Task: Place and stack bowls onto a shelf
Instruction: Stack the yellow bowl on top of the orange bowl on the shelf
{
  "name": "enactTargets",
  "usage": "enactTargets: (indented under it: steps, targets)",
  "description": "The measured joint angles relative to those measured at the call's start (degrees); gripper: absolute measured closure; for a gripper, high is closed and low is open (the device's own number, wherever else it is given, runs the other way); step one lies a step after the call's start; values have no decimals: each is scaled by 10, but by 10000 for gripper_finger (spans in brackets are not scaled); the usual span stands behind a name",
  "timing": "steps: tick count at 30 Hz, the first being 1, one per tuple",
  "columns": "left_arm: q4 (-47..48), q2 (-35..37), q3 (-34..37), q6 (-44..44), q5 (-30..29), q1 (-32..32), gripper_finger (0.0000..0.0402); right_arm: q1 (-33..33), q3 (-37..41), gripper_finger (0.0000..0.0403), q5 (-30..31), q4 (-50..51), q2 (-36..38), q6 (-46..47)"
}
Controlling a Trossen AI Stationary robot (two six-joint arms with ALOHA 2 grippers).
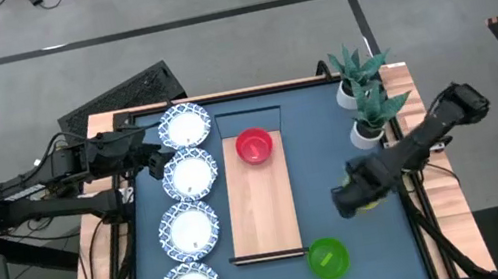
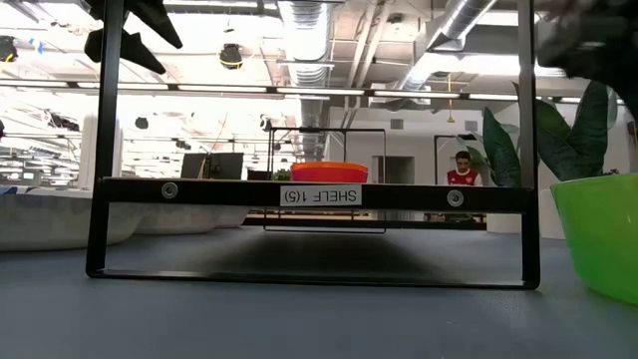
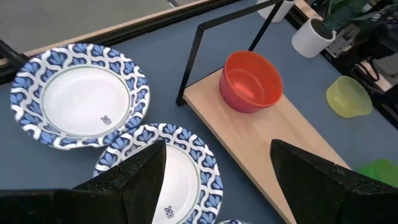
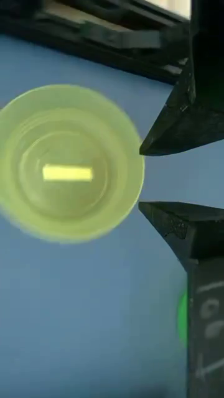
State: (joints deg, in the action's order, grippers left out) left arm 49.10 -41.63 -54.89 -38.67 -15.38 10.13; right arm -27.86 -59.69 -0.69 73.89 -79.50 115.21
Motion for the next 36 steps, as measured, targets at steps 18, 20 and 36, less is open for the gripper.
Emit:
enactTargets:
  steps: [18,20,36]
  targets:
    - [-1,0,0,6,7,0,129,-31,148,187,-38,-28,27,174]
    - [-1,0,0,6,7,0,129,-27,172,187,-37,-68,27,174]
    - [-1,0,0,4,7,0,129,-5,201,381,-23,-160,30,161]
